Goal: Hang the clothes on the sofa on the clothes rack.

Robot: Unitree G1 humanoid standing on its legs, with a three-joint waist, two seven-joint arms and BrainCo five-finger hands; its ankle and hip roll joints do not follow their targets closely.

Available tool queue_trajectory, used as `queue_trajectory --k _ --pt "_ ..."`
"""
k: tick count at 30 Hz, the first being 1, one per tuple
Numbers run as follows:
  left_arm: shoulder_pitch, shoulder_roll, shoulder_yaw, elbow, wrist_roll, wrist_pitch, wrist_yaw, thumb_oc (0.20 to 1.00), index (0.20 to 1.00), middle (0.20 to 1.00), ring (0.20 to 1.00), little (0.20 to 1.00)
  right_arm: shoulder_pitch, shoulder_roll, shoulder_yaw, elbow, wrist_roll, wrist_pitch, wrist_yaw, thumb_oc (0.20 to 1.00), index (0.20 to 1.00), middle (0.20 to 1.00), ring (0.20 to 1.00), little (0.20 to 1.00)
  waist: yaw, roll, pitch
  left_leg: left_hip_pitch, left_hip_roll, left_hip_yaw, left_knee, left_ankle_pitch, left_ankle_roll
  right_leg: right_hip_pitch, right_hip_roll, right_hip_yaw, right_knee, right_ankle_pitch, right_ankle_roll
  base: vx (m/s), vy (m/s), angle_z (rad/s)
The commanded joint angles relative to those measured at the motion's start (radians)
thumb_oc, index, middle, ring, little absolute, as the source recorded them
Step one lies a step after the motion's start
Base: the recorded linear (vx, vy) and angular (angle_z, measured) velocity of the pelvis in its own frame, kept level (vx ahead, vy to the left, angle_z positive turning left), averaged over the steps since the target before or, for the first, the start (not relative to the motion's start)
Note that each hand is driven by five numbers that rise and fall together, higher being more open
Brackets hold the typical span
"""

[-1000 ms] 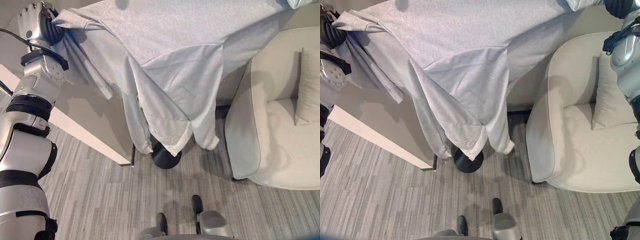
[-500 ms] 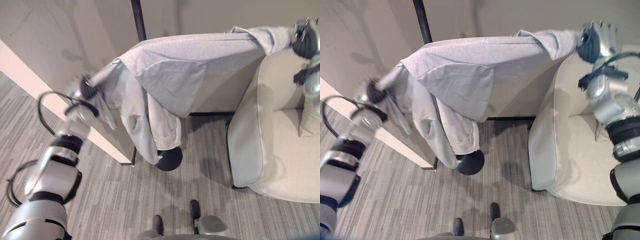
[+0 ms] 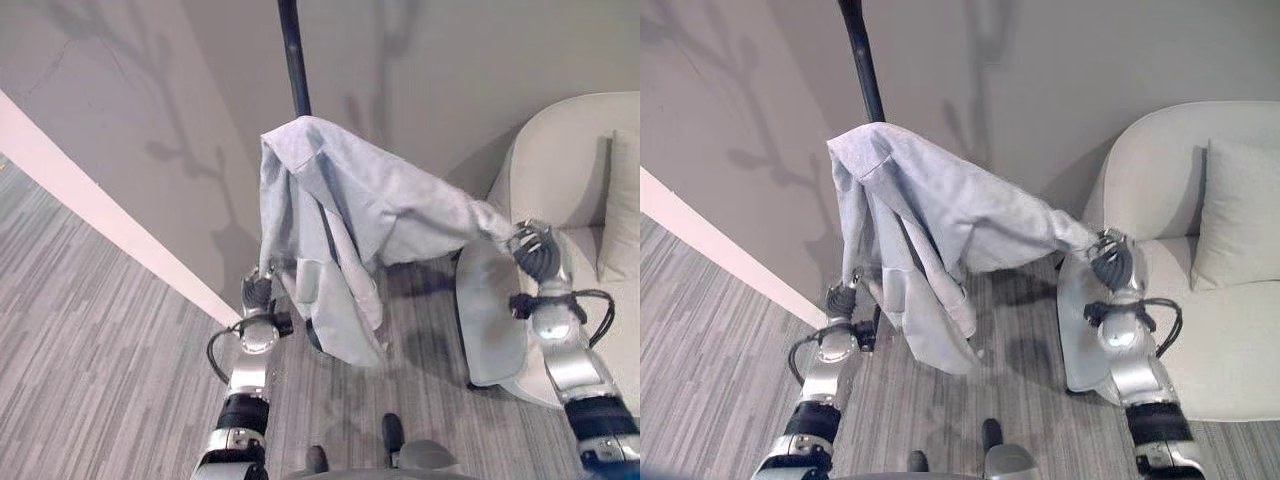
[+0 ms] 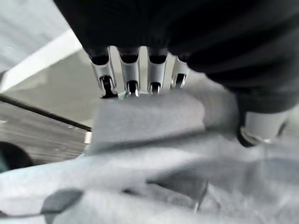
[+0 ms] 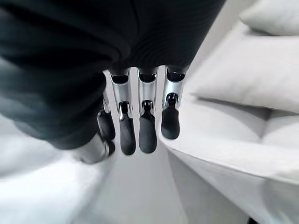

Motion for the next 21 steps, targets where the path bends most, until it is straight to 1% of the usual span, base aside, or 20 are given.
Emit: queue_trajectory --k 1,2,3,5,7,8,10,12,13,15,17,18,19,20,21 --pt "0.08 0.036 0.061 0.005 -0.113 -0.042 -0.081 1.0 1.0 1.0 1.0 1.0 0.026 -0.009 -0.058 -0.015 0.084 -0.082 0.074 1.0 1.0 1.0 1.0 1.0 0.013 0.012 -0.103 0.105 0.115 0.041 0.007 0.016 -0.006 -0.061 -0.043 0.103 0.0 -0.009 0.064 0.0 0.0 0.0" --pt "0.113 0.035 0.089 0.034 -0.132 -0.058 -0.088 1.0 1.0 1.0 1.0 1.0 0.073 0.023 -0.089 -0.001 0.127 -0.084 0.106 1.0 1.0 1.0 1.0 1.0 0.019 0.01 -0.117 0.106 0.115 0.04 0.007 0.018 -0.008 -0.064 -0.044 0.099 0.0 -0.005 0.064 0.0 0.0 0.0" --pt "0.114 0.036 0.088 0.033 -0.133 -0.058 -0.089 1.0 1.0 1.0 1.0 1.0 0.075 0.024 -0.09 -0.003 0.128 -0.084 0.106 1.0 1.0 1.0 1.0 1.0 0.02 0.01 -0.119 0.105 0.115 0.04 0.007 0.018 -0.008 -0.065 -0.044 0.099 0.0 -0.005 0.064 0.0 0.0 0.0" --pt "0.155 0.018 0.13 0.07 -0.163 -0.073 -0.101 1.0 1.0 1.0 1.0 1.0 0.132 0.059 -0.134 0.009 0.173 -0.089 0.126 1.0 1.0 1.0 1.0 1.0 0.025 0.01 -0.138 0.106 0.116 0.039 0.007 0.017 -0.01 -0.068 -0.044 0.095 0.0 -0.001 0.064 0.0 0.0 0.0" --pt "0.185 0.022 0.146 0.074 -0.162 -0.091 -0.114 1.0 1.0 1.0 1.0 1.0 0.167 0.104 -0.169 0.03 0.23 -0.087 0.143 1.0 1.0 1.0 1.0 1.0 0.03 0.011 -0.151 0.106 0.119 0.04 0.007 0.018 -0.014 -0.071 -0.045 0.088 0.0 0.003 0.065 0.0 0.0 0.0" --pt "0.185 0.022 0.146 0.074 -0.162 -0.091 -0.114 1.0 1.0 1.0 1.0 1.0 0.167 0.104 -0.169 0.03 0.23 -0.087 0.143 1.0 1.0 1.0 1.0 1.0 0.03 0.011 -0.152 0.106 0.119 0.04 0.007 0.018 -0.014 -0.071 -0.045 0.088 0.0 0.003 0.065 0.0 0.0 0.0" --pt "0.204 0.019 0.157 0.151 -0.185 -0.101 -0.158 1.0 1.0 1.0 1.0 1.0 0.19 0.144 -0.196 0.087 0.277 -0.086 0.157 1.0 1.0 1.0 1.0 1.0 0.034 0.012 -0.161 0.108 0.122 0.042 0.007 0.019 -0.017 -0.074 -0.048 0.083 0.0 0.013 0.068 0.0 0.0 0.0" --pt "0.226 0.008 0.162 0.151 -0.208 -0.1 -0.19 1.0 1.0 1.0 1.0 1.0 0.209 0.162 -0.211 0.114 0.279 -0.077 0.163 1.0 1.0 1.0 1.0 1.0 0.037 0.015 -0.163 0.109 0.123 0.041 0.007 0.018 -0.019 -0.074 -0.05 0.081 0.0 0.016 0.069 0.0 0.0 0.0" --pt "0.226 0.002 0.172 0.159 -0.231 -0.115 -0.198 1.0 1.0 1.0 1.0 1.0 0.215 0.174 -0.214 0.15 0.273 -0.076 0.16 1.0 1.0 1.0 1.0 1.0 0.04 0.017 -0.165 0.109 0.125 0.039 0.007 0.017 -0.021 -0.072 -0.05 0.08 0.0 0.017 0.069 0.0 0.0 0.0" --pt "0.23 -0.039 0.215 0.157 -0.309 -0.126 -0.214 1.0 1.0 1.0 1.0 1.0 0.232 0.205 -0.225 0.208 0.282 -0.07 0.155 1.0 1.0 1.0 1.0 1.0 0.045 0.018 -0.171 0.114 0.128 0.039 0.007 0.015 -0.023 -0.07 -0.051 0.08 0.0 0.018 0.068 0.0 0.0 0.0" --pt "0.23 -0.076 0.279 0.244 -0.379 -0.133 -0.211 1.0 1.0 1.0 1.0 1.0 0.242 0.232 -0.239 0.301 0.307 -0.066 0.159 1.0 1.0 1.0 1.0 1.0 0.05 0.019 -0.185 0.117 0.129 0.037 0.007 0.012 -0.024 -0.07 -0.05 0.082 0.002 0.019 0.068 0.0 0.0 0.0" --pt "0.228 -0.075 0.281 0.246 -0.379 -0.134 -0.213 1.0 1.0 1.0 1.0 1.0 0.241 0.232 -0.239 0.303 0.307 -0.067 0.159 1.0 1.0 1.0 1.0 1.0 0.05 0.019 -0.184 0.117 0.13 0.038 0.007 0.012 -0.025 -0.07 -0.05 0.083 0.002 0.019 0.068 0.0 0.0 0.0" --pt "0.228 -0.071 0.36 0.385 -0.417 -0.13 -0.207 1.0 1.0 1.0 1.0 1.0 0.225 0.25 -0.246 0.458 0.388 -0.042 0.163 1.0 1.0 1.0 1.0 1.0 0.053 0.018 -0.196 0.122 0.132 0.036 0.007 0.009 -0.026 -0.069 -0.049 0.086 0.004 0.021 0.067 0.0 0.0 0.0" --pt "0.227 -0.071 0.36 0.386 -0.417 -0.13 -0.208 1.0 1.0 1.0 1.0 1.0 0.225 0.25 -0.246 0.458 0.388 -0.042 0.163 1.0 1.0 1.0 1.0 1.0 0.052 0.018 -0.196 0.122 0.132 0.036 0.007 0.009 -0.026 -0.069 -0.049 0.086 0.004 0.021 0.067 0.04 -0.007 -0.01" --pt "0.233 -0.024 0.406 0.525 -0.396 -0.134 -0.2 1.0 1.0 1.0 1.0 1.0 0.174 0.276 -0.257 0.645 0.561 0.011 0.209 1.0 1.0 1.0 1.0 1.0 0.061 0.015 -0.21 0.124 0.134 0.032 0.007 0.005 -0.028 -0.065 -0.046 0.092 0.005 0.022 0.067 0.05 -0.005 -0.01"
